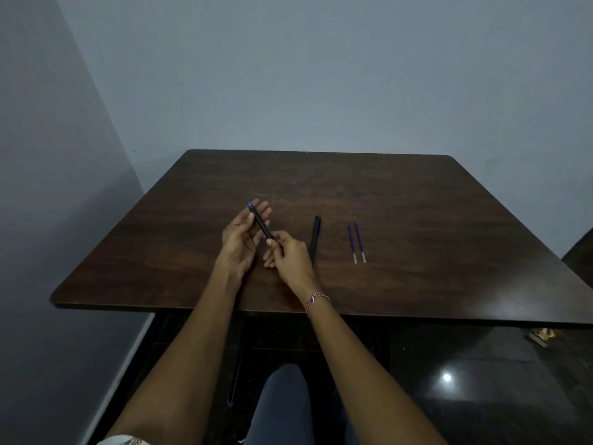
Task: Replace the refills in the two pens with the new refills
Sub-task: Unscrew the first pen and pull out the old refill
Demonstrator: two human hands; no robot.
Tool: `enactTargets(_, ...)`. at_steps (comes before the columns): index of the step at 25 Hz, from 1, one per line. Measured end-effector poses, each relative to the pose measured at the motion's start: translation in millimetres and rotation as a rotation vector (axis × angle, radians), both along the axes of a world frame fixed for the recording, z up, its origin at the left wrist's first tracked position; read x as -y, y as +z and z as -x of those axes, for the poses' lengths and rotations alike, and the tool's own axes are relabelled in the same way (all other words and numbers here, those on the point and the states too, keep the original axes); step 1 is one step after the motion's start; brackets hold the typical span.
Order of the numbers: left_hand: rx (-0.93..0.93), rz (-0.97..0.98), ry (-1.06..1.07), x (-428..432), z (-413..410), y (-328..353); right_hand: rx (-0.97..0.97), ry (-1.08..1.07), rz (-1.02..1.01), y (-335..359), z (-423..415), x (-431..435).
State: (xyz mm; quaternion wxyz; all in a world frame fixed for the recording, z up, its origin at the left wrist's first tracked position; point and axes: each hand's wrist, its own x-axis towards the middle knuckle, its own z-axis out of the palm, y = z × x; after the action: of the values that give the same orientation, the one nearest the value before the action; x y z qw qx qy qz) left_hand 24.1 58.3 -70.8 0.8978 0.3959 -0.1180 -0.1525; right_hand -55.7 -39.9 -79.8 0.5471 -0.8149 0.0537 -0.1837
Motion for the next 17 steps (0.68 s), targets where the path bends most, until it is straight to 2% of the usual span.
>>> enactTargets(9, -0.050, -0.039, 0.233, 3.2, 8.7, 6.8, -0.016, -0.015, 0.008, -0.5, 1.1, -0.9)
enactTargets(17, -0.037, -0.135, 0.345, 5.5, 7.3, 8.3, 0.002, -0.006, 0.044, -2.1, 1.5, -0.8)
